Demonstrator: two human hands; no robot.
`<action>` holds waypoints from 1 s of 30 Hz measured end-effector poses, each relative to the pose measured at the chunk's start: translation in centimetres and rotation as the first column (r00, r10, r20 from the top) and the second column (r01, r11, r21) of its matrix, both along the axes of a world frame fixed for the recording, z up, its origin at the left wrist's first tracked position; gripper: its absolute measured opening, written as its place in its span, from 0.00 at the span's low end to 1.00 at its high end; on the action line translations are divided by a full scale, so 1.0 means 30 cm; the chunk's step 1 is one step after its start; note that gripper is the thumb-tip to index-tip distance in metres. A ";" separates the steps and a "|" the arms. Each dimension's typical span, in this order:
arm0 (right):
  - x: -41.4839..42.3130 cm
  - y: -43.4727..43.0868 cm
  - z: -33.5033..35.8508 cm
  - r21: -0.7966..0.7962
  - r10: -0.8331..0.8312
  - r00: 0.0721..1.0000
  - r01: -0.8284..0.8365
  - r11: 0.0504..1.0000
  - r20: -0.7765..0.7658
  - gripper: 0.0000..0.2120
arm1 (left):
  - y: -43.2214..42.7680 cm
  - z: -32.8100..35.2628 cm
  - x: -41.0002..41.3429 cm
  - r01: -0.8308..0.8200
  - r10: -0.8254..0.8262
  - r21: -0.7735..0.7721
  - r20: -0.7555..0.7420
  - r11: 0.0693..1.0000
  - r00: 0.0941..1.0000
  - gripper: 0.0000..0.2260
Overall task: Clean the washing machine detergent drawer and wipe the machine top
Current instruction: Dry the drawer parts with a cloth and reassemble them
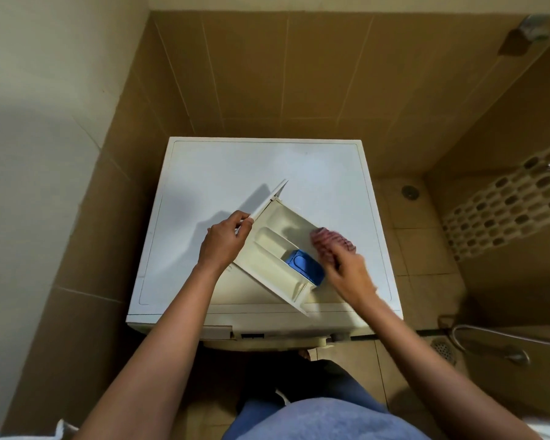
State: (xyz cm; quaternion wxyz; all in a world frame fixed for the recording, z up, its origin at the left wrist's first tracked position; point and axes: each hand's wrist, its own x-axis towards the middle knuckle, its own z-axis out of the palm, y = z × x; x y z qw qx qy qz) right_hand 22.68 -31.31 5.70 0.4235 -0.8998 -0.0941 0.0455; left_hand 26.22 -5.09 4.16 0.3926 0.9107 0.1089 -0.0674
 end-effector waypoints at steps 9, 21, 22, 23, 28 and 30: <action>-0.016 0.105 -0.084 -0.280 0.122 0.977 -0.168 0.945 -0.173 0.25 | -0.003 0.012 0.004 0.006 -0.007 -0.036 -0.018 0.999 1.000 0.12; 0.273 0.113 0.005 -0.136 0.039 0.858 -0.126 0.983 -0.512 0.18 | -0.008 0.016 0.006 0.003 -0.003 0.006 -0.026 1.000 1.000 0.10; 0.285 0.129 0.006 -0.147 0.033 0.861 -0.124 0.981 -0.508 0.19 | -0.008 0.015 0.008 -0.001 0.001 0.002 -0.020 1.000 1.000 0.11; 0.291 0.152 0.009 -0.155 0.046 0.856 -0.145 0.977 -0.516 0.19 | -0.007 0.016 0.009 -0.003 0.003 0.002 -0.012 1.000 1.000 0.11; 0.296 0.278 0.003 -0.148 0.219 0.820 -0.343 0.927 -0.530 0.19 | -0.002 0.021 0.014 -0.001 0.000 0.030 0.010 1.000 1.000 0.11; 0.303 0.269 0.007 -0.157 0.231 0.802 -0.371 0.915 -0.551 0.22 | -0.001 0.023 0.015 -0.008 0.007 0.028 0.008 1.000 1.000 0.11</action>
